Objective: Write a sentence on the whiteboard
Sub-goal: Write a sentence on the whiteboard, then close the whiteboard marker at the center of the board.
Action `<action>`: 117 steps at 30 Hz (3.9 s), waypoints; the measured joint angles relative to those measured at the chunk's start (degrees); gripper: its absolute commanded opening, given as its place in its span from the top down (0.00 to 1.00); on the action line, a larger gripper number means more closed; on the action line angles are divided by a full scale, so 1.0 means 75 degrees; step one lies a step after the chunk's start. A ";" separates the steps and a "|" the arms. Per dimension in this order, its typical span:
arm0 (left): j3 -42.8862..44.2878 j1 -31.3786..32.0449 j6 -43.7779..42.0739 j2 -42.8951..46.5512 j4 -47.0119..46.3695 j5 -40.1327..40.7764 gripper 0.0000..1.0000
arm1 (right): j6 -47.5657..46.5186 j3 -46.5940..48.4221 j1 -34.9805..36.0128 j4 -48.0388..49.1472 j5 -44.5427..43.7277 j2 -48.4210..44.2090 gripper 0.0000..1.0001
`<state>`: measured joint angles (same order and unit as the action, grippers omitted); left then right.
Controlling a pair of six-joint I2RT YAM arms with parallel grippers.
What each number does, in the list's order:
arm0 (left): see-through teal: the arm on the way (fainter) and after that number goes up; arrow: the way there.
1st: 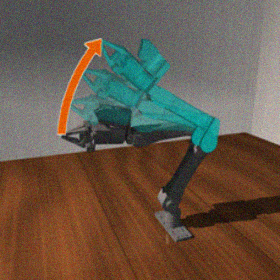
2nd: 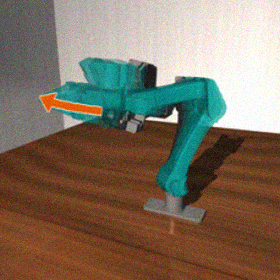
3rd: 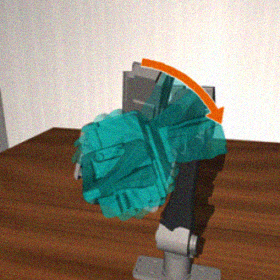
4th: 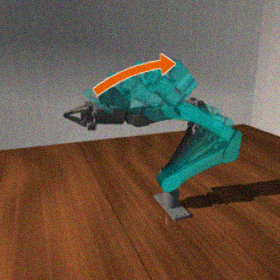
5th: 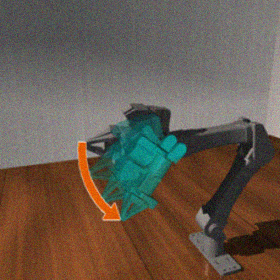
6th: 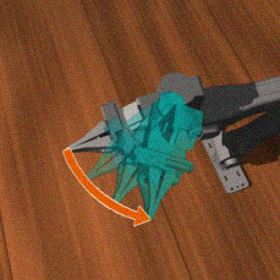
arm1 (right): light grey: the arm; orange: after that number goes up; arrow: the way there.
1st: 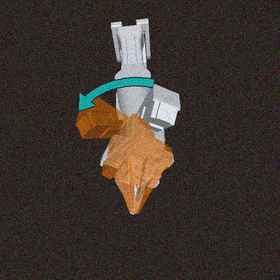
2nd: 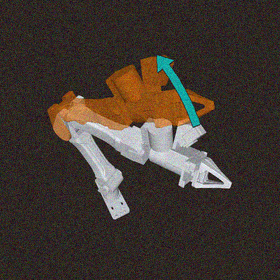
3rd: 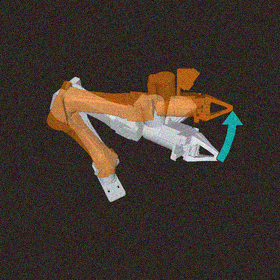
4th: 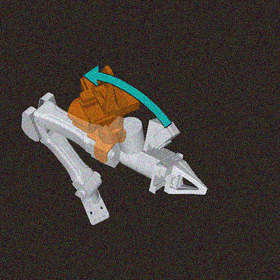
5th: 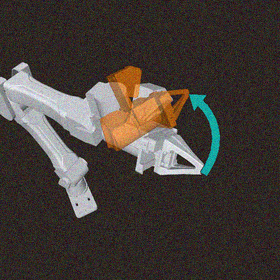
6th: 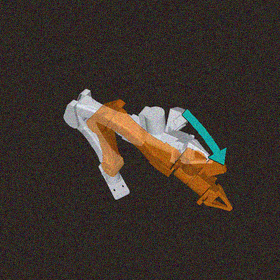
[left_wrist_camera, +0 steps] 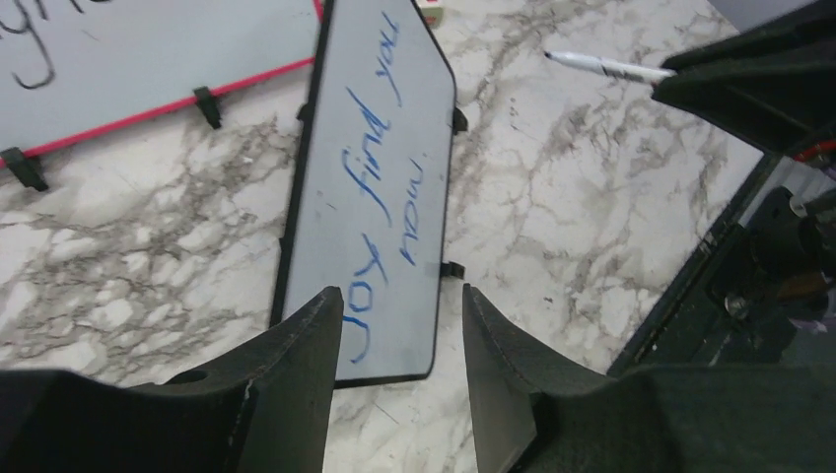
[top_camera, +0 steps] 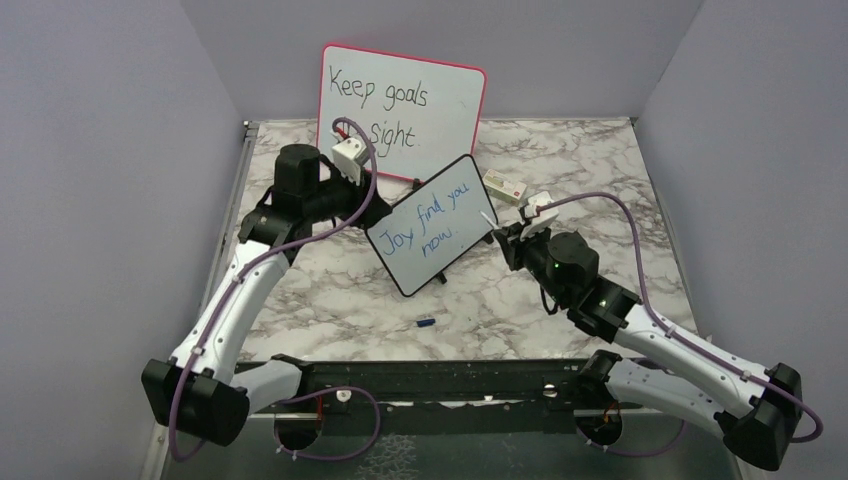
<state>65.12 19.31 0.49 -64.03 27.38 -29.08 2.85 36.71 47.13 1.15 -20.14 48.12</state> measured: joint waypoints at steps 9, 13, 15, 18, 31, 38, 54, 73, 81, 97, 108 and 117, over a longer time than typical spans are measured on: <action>-0.1440 0.2235 0.0758 0.0933 0.0090 0.1457 0.44 | 0.0064 -0.0469 0.0000 0.0009 -0.0052 -0.0635 0.99; -0.1923 0.3398 0.1093 0.0895 0.0169 0.2259 0.43 | 0.0105 -0.0746 0.0000 0.0149 -0.0052 -0.0781 1.00; -0.2066 0.4065 0.1218 0.0720 0.0163 0.2812 0.43 | 0.0108 -0.0950 0.0000 0.0291 -0.0052 -0.0866 0.99; -0.2157 0.4768 0.1276 0.0286 0.0125 0.3357 0.43 | 0.0105 -0.1166 0.0000 0.0408 -0.0052 -0.0906 0.99; -0.2229 0.5039 0.0810 -0.2066 -0.0047 0.3532 0.52 | 0.0289 -0.1751 0.0000 0.0842 -0.0134 -0.1513 1.00; -0.1839 0.5042 0.0740 -0.3290 -0.0006 0.3246 0.55 | 0.0361 -0.1824 0.0000 0.0868 -0.0207 -0.1918 1.00; -0.1661 0.5117 0.1256 -0.3797 0.0271 0.3337 0.81 | 0.0370 -0.1845 0.0000 0.0871 -0.0224 -0.2020 0.99; -0.1760 0.5747 0.2547 -0.3777 -0.0099 0.4042 0.75 | 0.0370 -0.1848 0.0000 0.0871 -0.0230 -0.1897 1.00; -0.1760 0.5960 0.2710 -0.3777 -0.0108 0.4293 0.71 | 0.0370 -0.1848 0.0000 0.0871 -0.0230 -0.1871 0.99; -0.1760 0.6327 0.3209 -0.3777 0.0076 0.4779 0.75 | 0.0417 -0.1848 0.0000 0.0871 -0.0227 -0.1813 1.00; -0.1763 0.6397 0.3357 -0.3748 0.0204 0.4919 0.99 | 0.0417 -0.1848 0.0000 0.0874 -0.0227 -0.1760 1.00; -0.1757 0.6443 0.2978 -0.3535 0.0638 0.5211 1.00 | 0.0420 -0.1848 0.0000 0.0868 -0.0219 -0.1667 1.00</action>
<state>51.94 67.64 22.83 -90.54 32.16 10.00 6.00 22.85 47.13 7.66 -21.78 35.62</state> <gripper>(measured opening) 0.114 0.162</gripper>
